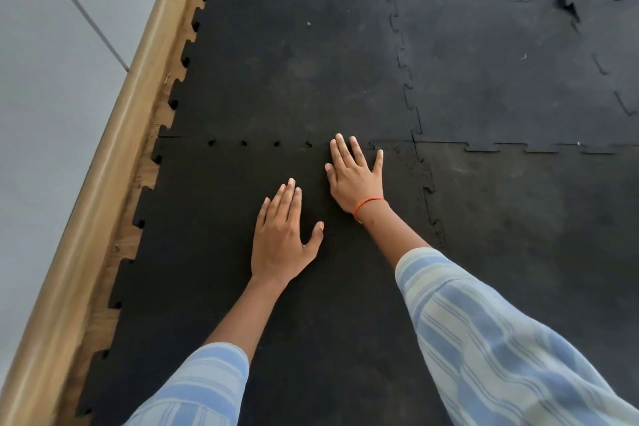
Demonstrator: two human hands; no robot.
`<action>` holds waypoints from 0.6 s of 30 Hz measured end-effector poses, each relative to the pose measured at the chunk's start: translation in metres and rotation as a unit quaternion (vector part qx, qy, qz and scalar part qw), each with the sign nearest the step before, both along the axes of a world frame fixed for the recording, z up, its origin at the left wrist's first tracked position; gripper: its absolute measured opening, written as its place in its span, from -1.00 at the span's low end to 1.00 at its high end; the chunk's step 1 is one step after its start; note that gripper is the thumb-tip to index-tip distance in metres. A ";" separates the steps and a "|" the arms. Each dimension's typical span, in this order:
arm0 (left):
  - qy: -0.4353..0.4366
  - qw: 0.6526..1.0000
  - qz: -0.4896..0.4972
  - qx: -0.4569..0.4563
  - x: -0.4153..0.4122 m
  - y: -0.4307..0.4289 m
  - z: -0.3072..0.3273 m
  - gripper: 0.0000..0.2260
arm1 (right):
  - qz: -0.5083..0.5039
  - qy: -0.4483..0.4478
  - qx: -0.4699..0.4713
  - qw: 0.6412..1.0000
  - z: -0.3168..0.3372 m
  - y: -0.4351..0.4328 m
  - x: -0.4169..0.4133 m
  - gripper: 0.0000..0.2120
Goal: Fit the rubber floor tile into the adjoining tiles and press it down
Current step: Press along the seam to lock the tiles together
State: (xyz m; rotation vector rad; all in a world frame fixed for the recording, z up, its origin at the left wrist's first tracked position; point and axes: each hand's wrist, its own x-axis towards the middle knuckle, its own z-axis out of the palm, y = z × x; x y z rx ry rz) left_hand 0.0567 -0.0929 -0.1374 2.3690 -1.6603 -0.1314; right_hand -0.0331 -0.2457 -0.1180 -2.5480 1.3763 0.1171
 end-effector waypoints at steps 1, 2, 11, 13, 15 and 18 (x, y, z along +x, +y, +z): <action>-0.001 1.000 0.001 0.005 0.000 0.000 0.000 -0.34 | -0.002 0.005 0.007 1.000 0.002 -0.001 0.000 -0.48; -0.002 1.000 0.002 0.010 0.000 -0.001 0.001 -0.33 | -0.003 0.012 0.015 1.000 0.003 -0.002 0.000 -0.48; 0.018 1.000 -0.003 0.015 0.002 -0.001 0.005 -0.34 | -0.006 -0.022 -0.018 1.000 -0.001 0.032 -0.011 -0.49; 0.020 0.999 0.008 0.023 0.009 -0.005 0.006 -0.34 | -0.019 -0.069 -0.063 0.995 -0.007 0.051 -0.021 -0.51; 0.020 0.998 0.017 0.048 0.023 -0.015 0.009 -0.35 | -0.031 -0.102 -0.077 0.991 -0.010 0.054 -0.024 -0.53; 0.014 0.994 0.020 0.107 0.052 -0.035 0.016 -0.27 | -0.044 -0.134 -0.089 0.986 -0.012 0.049 -0.022 -0.54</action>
